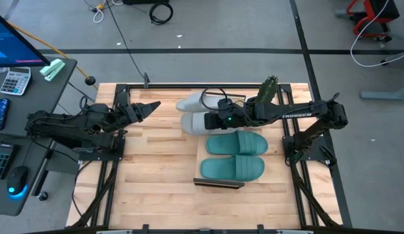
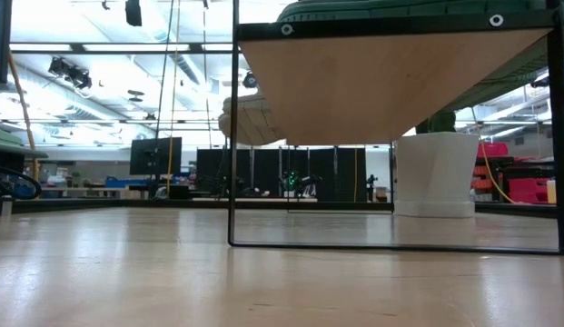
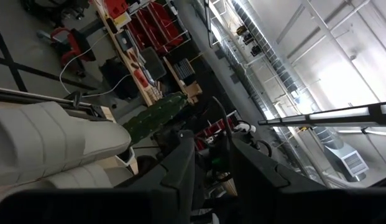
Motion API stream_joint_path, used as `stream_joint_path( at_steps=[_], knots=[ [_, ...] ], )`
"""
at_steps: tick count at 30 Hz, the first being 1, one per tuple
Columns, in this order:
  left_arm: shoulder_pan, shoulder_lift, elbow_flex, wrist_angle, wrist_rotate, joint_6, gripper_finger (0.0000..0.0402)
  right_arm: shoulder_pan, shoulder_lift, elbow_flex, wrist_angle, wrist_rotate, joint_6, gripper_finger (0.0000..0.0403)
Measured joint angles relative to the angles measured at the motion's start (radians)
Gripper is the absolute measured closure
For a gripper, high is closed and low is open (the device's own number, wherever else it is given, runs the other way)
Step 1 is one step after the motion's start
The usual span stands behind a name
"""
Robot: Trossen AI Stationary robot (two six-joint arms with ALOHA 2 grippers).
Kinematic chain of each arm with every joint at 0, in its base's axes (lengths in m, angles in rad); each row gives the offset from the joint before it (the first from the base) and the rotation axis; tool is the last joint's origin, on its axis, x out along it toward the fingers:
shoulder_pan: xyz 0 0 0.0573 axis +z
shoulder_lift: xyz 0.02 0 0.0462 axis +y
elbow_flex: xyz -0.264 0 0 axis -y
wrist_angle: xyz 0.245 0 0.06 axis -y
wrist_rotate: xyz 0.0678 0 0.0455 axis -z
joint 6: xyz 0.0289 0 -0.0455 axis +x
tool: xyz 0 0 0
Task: Pick and place slides into the shelf
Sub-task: Adjust the gray slides on the shelf
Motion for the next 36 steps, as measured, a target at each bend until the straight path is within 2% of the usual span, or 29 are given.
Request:
stream_joint_path(
  at_steps=[11, 36],
  knots=[
    [0.0, 0.0, 0.0, 0.0, 0.0, 0.001, 0.0294, 0.006, -0.001, 0.0, -0.004, -0.052, -0.015, 0.0401],
    [0.0, 0.0, 0.0, -0.001, 0.0, 0.003, 0.0294, 0.006, -0.005, 0.0, -0.007, -0.083, -0.023, 0.0395]
  ],
)
